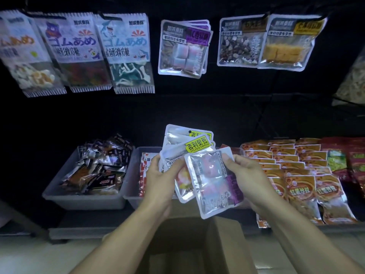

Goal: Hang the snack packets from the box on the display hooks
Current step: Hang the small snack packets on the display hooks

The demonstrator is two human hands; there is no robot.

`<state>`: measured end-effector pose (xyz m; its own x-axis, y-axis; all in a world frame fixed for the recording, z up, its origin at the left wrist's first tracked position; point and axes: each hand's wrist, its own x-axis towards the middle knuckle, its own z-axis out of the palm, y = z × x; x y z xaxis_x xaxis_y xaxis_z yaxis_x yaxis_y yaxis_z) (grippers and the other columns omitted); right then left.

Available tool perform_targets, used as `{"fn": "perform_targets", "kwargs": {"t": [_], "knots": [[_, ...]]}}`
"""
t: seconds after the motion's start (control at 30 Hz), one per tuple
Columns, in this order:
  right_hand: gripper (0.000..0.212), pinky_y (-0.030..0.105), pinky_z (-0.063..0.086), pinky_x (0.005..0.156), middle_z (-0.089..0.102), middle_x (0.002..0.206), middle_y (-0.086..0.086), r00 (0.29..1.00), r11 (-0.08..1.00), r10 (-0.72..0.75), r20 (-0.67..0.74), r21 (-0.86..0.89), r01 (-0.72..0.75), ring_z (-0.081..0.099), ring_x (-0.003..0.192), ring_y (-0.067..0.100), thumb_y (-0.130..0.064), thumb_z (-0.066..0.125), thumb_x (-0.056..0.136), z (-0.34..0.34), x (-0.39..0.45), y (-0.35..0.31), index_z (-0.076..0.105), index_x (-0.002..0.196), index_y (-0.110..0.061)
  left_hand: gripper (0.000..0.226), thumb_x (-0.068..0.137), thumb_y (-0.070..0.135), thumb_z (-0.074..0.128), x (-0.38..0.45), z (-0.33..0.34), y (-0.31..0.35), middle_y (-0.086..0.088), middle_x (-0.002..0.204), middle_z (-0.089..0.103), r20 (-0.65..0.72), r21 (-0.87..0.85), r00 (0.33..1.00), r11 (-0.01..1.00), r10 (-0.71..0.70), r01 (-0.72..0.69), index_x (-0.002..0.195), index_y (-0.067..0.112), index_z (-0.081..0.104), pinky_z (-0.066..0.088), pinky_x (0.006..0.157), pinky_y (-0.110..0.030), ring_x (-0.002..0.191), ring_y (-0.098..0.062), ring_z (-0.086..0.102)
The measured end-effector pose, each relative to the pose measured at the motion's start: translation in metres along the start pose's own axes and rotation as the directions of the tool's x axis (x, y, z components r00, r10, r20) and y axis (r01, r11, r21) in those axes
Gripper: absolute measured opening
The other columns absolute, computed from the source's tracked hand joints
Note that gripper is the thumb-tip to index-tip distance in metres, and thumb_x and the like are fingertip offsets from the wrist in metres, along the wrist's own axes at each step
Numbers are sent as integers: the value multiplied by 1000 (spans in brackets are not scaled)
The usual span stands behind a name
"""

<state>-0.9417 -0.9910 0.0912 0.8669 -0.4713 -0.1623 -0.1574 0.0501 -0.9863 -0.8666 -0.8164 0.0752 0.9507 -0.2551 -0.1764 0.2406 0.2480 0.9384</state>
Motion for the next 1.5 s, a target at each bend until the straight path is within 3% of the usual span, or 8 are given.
{"fn": "perform_targets", "kwargs": {"t": [0.1,0.37,0.63,0.77,0.9,1.1,1.33,1.5], "knots": [[29,33,57,63,76,72,1,960,965,-232,-157,-163,206,70,61,11,-37,68,101,-9,2,-5,76,82,-16,24,94,15,77,0,-1,3,-1,103,82,15,16,1000,1000,22,-22,116,23,70,61,64,-34,79,-17,78],[15,35,52,56,75,72,-7,913,869,-380,-146,-393,299,70,63,13,-39,89,81,-6,-3,-13,79,76,-29,61,63,25,90,-13,4,-1,-6,105,83,165,96,985,995,-56,40,119,19,68,66,77,-45,91,-28,82],[55,29,56,61,80,90,-2,986,996,44,-161,80,-31,75,71,10,-59,85,72,-13,9,-11,70,109,-22,47,79,16,90,-7,3,-4,-7,106,83,3,6,1000,1000,6,-6,121,17,69,62,93,-59,97,-33,80],[24,26,55,67,82,104,5,997,991,64,39,113,-68,77,80,13,-28,81,86,-7,8,-5,78,107,-17,51,71,26,92,-1,1,3,-8,108,82,-40,-10,997,998,61,-62,116,19,70,60,90,-67,100,-38,79],[5,22,55,48,81,82,4,984,970,-49,-170,228,87,77,67,14,-12,71,98,-1,8,-11,69,94,-14,60,65,34,89,2,-1,7,-7,109,82,-43,-26,994,994,103,-104,120,18,71,61,93,-63,99,-32,80],[5,57,59,95,81,98,9,914,924,-224,-339,224,310,76,99,32,-23,69,101,12,18,-45,73,99,-20,61,59,42,102,6,-13,8,-4,108,83,-87,-43,992,995,90,-94,112,31,73,60,96,-61,99,-32,80],[7,12,47,62,67,69,-14,828,853,-462,-318,96,513,57,60,-4,-20,70,101,59,53,-157,70,95,-16,35,82,17,88,6,-18,13,1,91,84,-99,13,990,995,104,-103,109,24,68,60,57,-26,75,-21,82],[6,19,46,69,68,85,-7,842,875,-429,-327,79,477,60,75,5,-27,69,101,72,76,-187,70,99,-21,35,82,14,88,6,-24,19,-3,90,84,-105,-30,990,995,93,-97,109,21,68,61,53,-27,74,-23,82]]}}
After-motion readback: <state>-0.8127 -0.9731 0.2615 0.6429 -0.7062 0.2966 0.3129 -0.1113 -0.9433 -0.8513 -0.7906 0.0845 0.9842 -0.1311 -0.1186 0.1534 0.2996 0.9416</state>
